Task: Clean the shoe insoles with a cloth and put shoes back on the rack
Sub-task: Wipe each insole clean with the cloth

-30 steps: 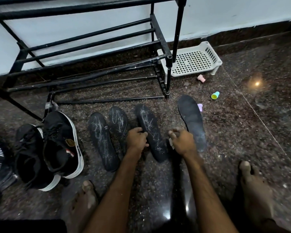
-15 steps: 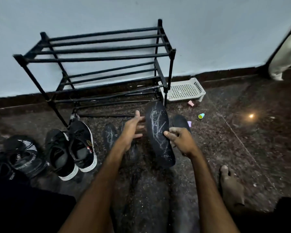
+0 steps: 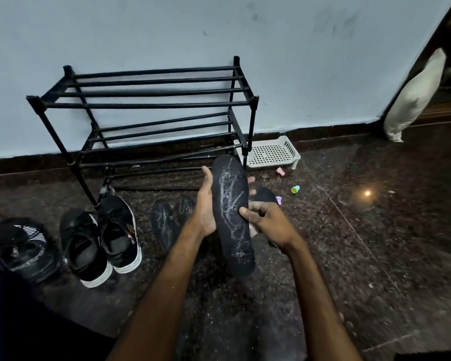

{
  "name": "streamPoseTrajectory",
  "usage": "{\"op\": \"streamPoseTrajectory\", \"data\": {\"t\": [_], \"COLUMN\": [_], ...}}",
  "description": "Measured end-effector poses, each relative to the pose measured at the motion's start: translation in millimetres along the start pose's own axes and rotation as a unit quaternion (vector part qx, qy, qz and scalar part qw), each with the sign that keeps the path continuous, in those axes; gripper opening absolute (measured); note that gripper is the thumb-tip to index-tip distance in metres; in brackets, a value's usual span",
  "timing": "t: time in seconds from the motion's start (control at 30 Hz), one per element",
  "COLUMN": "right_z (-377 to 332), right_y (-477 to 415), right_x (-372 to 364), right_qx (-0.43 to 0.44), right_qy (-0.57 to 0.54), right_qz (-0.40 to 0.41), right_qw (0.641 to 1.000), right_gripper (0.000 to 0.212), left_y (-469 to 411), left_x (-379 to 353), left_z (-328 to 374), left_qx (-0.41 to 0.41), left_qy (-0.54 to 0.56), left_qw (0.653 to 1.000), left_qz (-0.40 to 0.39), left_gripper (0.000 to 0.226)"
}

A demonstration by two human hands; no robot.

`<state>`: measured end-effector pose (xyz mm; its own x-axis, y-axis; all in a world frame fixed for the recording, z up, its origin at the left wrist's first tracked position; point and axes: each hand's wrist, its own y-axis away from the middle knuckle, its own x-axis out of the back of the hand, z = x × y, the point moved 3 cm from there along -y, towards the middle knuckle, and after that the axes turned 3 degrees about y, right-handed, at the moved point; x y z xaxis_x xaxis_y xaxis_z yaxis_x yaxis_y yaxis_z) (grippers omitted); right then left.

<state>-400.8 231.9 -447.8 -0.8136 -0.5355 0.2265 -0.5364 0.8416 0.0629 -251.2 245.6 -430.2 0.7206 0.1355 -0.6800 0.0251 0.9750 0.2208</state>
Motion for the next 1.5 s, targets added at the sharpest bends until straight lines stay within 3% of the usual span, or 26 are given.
{"op": "streamPoseTrajectory", "data": {"t": [0.17,0.27,0.37,0.47,0.53,0.63,0.7,0.77,0.8,0.87,0.9,0.97,1.03,1.1,1.17,1.23,1.27,1.33,1.43,1.5], "right_z": [-1.0,-15.8,-54.3,-93.9,-105.7,-94.8,-72.2,-55.9,-56.1,-73.1,-87.5,-107.2,-100.6,-67.1,-25.2,-3.9,-3.4,-16.8,-53.2,-59.5], "right_y": [2.8,9.7,13.3,-3.4,-17.0,-19.3,-9.9,3.9,8.9,10.4,6.9,-0.3,-5.3,-3.5,8.3,23.0,24.5,18.8,10.6,10.7], "right_x": [3.7,27.9,47.0,43.4,26.7,-3.1,-10.7,-5.1,1.3,14.1,18.6,17.7,4.3,-16.7,-28.8,-23.4,-13.8,12.5,30.0,16.4], "right_qx": [-0.007,0.013,0.049,0.146,0.201,0.215,0.166,0.047,0.004,-0.007,0.042,0.159,0.197,0.15,0.019,-0.093,-0.113,-0.099,0.052,0.144], "right_qy": [-0.003,0.098,0.207,0.318,0.361,0.43,0.436,0.435,0.423,0.359,0.355,0.379,0.39,0.423,0.457,0.449,0.436,0.423,0.378,0.357], "right_qz": [0.025,0.121,0.267,0.294,0.257,0.156,0.024,-0.104,-0.131,-0.078,-0.004,0.122,0.147,0.036,-0.131,-0.23,-0.224,-0.136,0.101,0.166], "right_qw": [1.0,0.988,0.94,0.89,0.873,0.863,0.884,0.893,0.896,0.93,0.934,0.903,0.887,0.893,0.879,0.858,0.864,0.89,0.919,0.908], "right_gripper": [0.021,0.034,0.039,0.028,0.026,0.022,0.022,0.019,0.017,0.017,0.019,0.022,0.023,0.021,0.012,0.005,0.009,0.013,0.02,0.024], "left_y": [-8.0,-14.6,-18.9,-17.6,-16.3,-16.7,-20.4,-23.1,-22.9,-22.3,-20.9,-17.5,-17.7,-21.9,-25.4,-26.7,-27.1,-27.8,-27.9,-26.9], "left_x": [-1.3,7.2,12.2,6.7,2.2,-2.8,-0.6,5.8,8.5,12.5,12.2,6.7,2.1,4.3,10.3,17.2,20.0,23.5,23.1,18.0], "left_z": [-0.1,1.3,-1.5,-6.5,-7.1,-2.1,4.1,9.7,11.6,11.8,10.7,9.4,10.7,16.0,24.3,31.3,33.2,33.8,29.4,26.4], "left_qx": [0.022,0.003,-0.003,0.001,-0.002,-0.009,-0.024,-0.041,-0.044,-0.04,-0.034,-0.015,-0.006,-0.03,-0.061,-0.072,-0.074,-0.073,-0.067,-0.06], "left_qy": [0.009,-0.005,-0.035,-0.056,-0.043,-0.005,-0.001,-0.001,0.003,0.012,0.02,0.04,0.061,0.066,0.07,0.071,0.07,0.075,0.09,0.096], "left_qw": [0.999,0.999,0.999,0.998,0.999,0.999,0.999,0.999,0.999,0.998,0.998,0.997,0.996,0.996,0.995,0.994,0.994,0.993,0.991,0.991], "left_qz": [-0.047,-0.042,-0.034,-0.027,-0.02,-0.03,-0.028,-0.029,-0.027,-0.035,-0.044,-0.063,-0.066,-0.054,-0.048,-0.048,-0.048,-0.055,-0.069,-0.076], "left_gripper": [0.094,0.092,0.09,0.083,0.077,0.08,0.085,0.086,0.085,0.086,0.087,0.09,0.093,0.092,0.091,0.092,0.093,0.093,0.094,0.094]}}
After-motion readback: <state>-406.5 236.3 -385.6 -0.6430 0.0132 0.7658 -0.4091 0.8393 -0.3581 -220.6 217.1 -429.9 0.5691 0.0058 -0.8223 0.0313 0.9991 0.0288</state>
